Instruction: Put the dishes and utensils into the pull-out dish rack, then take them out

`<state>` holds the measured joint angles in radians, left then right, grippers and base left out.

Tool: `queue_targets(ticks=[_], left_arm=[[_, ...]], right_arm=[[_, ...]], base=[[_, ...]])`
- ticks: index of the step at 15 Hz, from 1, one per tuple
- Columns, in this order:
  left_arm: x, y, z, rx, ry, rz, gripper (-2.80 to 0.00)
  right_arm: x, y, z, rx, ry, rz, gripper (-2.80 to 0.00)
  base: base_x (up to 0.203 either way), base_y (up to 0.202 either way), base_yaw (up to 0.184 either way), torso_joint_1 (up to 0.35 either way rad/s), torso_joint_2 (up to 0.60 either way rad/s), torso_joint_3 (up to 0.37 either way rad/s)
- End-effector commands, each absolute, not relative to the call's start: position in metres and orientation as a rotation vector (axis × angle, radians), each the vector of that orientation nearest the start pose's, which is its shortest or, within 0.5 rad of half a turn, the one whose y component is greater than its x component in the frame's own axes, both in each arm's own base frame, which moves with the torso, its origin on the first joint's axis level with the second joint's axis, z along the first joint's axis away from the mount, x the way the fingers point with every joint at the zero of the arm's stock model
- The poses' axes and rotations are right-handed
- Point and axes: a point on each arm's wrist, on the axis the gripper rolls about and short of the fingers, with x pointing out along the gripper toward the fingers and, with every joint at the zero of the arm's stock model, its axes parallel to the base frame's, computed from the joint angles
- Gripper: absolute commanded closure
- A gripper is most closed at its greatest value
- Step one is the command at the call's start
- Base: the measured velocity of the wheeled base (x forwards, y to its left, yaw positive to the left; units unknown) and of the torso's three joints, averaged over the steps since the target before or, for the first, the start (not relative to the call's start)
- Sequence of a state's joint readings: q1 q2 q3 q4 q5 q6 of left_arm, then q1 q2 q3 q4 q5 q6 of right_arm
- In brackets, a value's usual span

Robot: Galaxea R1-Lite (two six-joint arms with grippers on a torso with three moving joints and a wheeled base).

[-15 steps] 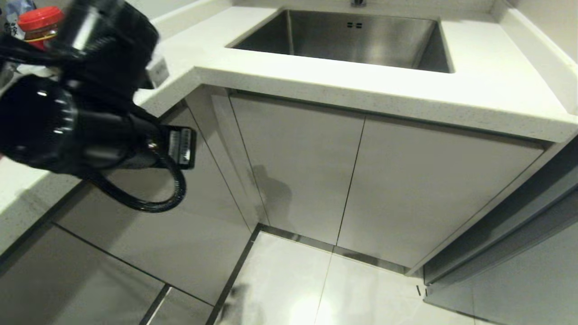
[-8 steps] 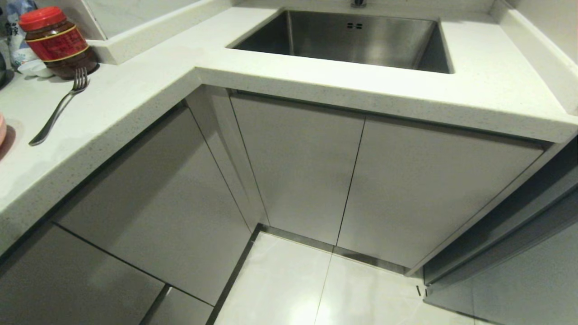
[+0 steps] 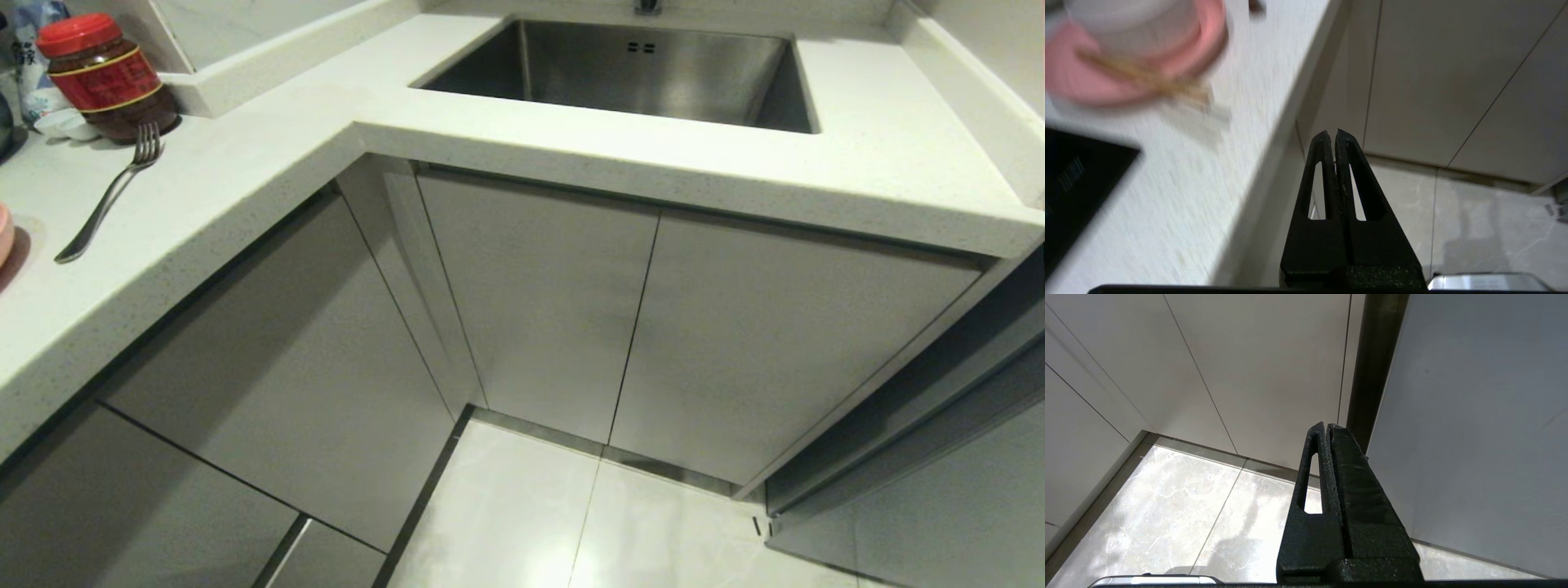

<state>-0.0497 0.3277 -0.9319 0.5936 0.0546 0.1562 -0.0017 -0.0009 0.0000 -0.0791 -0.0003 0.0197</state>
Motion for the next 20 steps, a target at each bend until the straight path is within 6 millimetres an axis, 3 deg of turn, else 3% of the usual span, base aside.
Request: queue_targets(ticks=[1,7,9,12,20], left_arm=[[-0.088,0.002,0.196,0.159,-0.031,0.054,0.0],[-0.029,0.003,0.097,0.165,-0.058,0.14,0.0],[-0.022,0.002,0.078,0.143,-0.031,0.115,0.0],[-0.023,-0.001,0.075,0.036,0.016,-0.03,0.0],[-0.023,-0.001,0.075,0.031,0.004,-0.014,0.0]], right_arm=[[-0.021,0.0,0.076,0.02,-0.054,-0.001,0.0],[-0.021,0.0,0.076,0.02,-0.054,-0.001,0.0],[-0.021,0.0,0.076,0.02,-0.054,-0.001,0.0],[-0.021,0.0,0.076,0.02,-0.054,-0.002,0.0],[-0.021,0.0,0.076,0.02,-0.054,-0.001,0.0]], base=[[0.0,0.0,0.0,0.0,0.0,0.0],[0.0,0.0,0.0,0.0,0.0,0.0],[0.0,0.0,0.0,0.0,0.0,0.0],[0.0,0.0,0.0,0.0,0.0,0.0],[0.0,0.0,0.0,0.0,0.0,0.0]])
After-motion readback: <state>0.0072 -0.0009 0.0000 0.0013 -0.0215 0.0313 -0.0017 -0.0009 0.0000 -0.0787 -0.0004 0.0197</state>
